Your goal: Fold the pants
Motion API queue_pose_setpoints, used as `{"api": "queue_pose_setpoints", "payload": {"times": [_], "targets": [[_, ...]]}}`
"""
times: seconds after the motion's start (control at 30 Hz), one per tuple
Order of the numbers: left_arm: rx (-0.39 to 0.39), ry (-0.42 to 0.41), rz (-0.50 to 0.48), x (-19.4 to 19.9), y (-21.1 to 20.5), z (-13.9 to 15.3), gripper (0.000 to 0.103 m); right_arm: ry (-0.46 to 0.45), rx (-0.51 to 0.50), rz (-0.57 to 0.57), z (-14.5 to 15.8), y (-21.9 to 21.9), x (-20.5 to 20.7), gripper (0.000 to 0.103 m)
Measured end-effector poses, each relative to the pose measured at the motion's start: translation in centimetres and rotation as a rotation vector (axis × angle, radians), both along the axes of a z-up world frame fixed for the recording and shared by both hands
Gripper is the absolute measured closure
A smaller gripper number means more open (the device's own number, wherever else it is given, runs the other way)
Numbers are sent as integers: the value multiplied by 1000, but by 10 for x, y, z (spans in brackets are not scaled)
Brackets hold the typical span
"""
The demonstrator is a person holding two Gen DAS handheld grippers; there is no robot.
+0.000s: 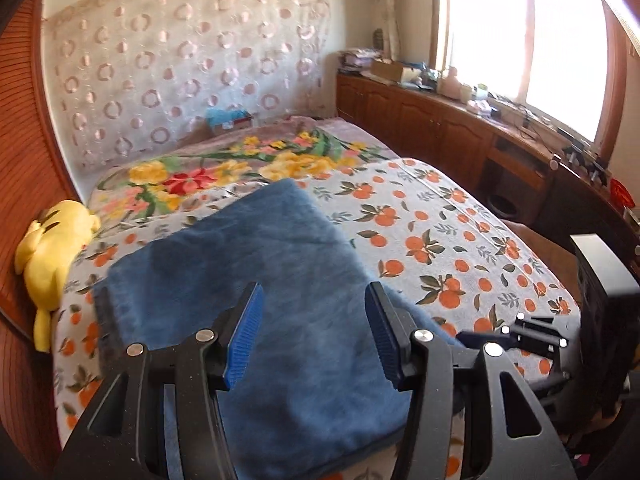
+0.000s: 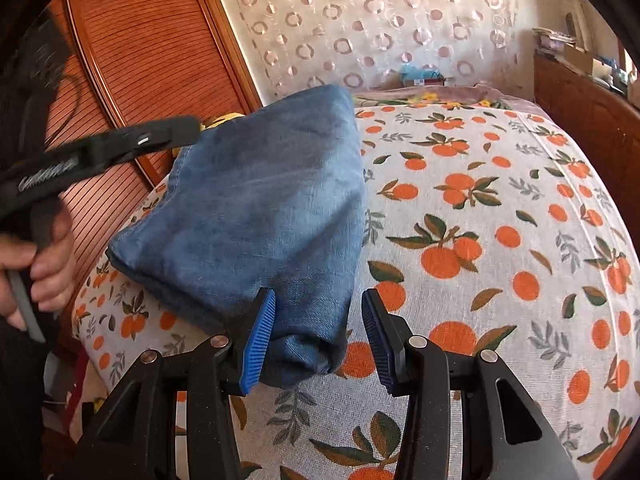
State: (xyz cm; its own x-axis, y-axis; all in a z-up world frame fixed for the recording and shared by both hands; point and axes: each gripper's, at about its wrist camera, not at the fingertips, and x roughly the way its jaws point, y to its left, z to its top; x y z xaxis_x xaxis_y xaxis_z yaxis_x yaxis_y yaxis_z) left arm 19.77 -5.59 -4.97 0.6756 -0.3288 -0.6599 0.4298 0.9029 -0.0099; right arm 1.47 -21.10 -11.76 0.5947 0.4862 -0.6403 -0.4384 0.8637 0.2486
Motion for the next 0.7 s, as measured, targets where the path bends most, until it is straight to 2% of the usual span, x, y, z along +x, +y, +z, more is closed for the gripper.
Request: {"api": "queue_pose_setpoints", "payload": {"times": [0.13, 0.43, 0.7], "targets": [[33, 49, -16, 28, -14, -9, 49, 1, -9, 14, -1, 5, 2, 61], [69, 162, -24, 93, -41, -25, 49, 31, -3, 23, -7, 7, 11, 61], [131, 207, 8, 131, -69, -38, 49, 15, 5, 26, -10, 5, 6, 61]]}}
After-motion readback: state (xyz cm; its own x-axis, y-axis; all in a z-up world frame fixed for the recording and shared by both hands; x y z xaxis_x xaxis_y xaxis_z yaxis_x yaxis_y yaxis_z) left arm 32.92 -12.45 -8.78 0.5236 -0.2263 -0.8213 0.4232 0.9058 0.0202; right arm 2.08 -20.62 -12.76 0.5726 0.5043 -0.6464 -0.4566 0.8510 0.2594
